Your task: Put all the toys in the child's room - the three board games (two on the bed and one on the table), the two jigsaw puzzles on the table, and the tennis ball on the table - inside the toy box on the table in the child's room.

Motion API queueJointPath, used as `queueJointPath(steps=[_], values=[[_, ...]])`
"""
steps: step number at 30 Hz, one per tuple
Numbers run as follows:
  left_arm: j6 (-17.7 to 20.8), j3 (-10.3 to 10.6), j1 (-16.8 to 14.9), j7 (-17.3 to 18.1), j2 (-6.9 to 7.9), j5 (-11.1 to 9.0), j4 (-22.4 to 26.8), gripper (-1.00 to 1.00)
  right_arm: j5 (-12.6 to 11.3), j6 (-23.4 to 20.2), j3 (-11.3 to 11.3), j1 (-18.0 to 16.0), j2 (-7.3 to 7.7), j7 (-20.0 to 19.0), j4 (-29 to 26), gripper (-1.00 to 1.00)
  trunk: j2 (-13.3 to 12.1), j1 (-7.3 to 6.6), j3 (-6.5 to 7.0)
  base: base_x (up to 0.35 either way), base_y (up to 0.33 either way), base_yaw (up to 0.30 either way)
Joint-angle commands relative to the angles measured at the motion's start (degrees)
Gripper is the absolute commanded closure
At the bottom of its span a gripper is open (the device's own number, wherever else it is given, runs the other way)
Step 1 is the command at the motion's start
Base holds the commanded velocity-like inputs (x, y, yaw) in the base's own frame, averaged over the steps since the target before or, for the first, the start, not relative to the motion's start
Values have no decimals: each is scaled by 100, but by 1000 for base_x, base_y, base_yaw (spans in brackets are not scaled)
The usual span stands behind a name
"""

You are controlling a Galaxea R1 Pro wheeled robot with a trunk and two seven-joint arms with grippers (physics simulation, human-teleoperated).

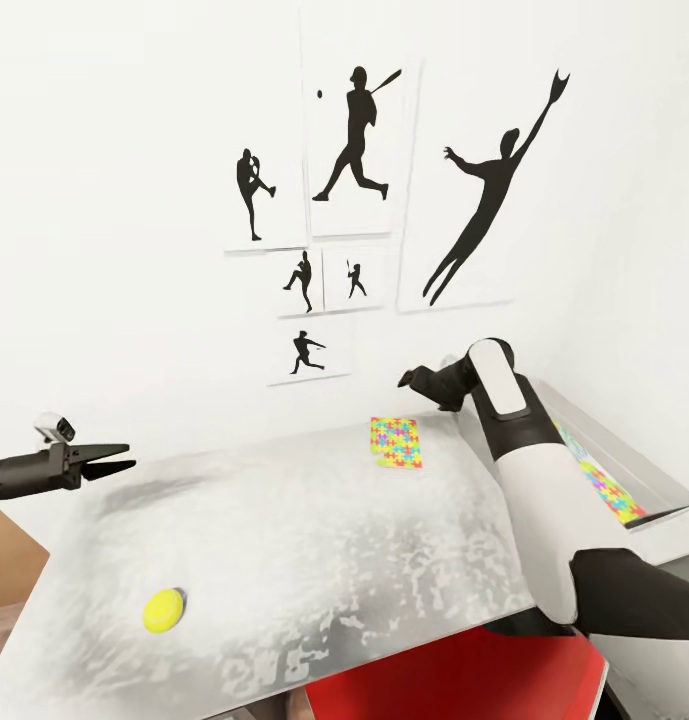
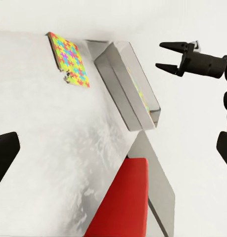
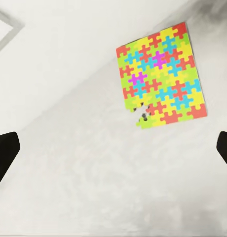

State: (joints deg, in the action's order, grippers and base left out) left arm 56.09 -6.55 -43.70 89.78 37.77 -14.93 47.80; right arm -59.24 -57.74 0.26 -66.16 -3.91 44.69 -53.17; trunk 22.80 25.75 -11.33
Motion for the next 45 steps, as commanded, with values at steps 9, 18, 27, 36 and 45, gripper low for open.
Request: queueJointPath(steps=[9,18,27,36,45], values=[[116,20,-463,22,-32,32,132,-100,-27,7,9,-202,-41,60,98,-100,12,3,-25,0,0,0],[125,60,-574,22,-34,25,568,-100,-12,34,199,-355,-111,57,421,-100,12,3,-104,0,0,0],[136,55,-578,22,-41,3,1099,-100,-10,41,259,-631,-118,57,771,-100,12,3,-189,0,0,0],[132,479,-578,22,-50,12,1587,-100,110,210,342,-991,-125,57,1358,-100,12,3,-274,0,0,0],[131,745,-578,22,-47,-8,2635,-100,422,270,470,-1037,-156,46,1430,-100,12,3,-359,0,0,0]])
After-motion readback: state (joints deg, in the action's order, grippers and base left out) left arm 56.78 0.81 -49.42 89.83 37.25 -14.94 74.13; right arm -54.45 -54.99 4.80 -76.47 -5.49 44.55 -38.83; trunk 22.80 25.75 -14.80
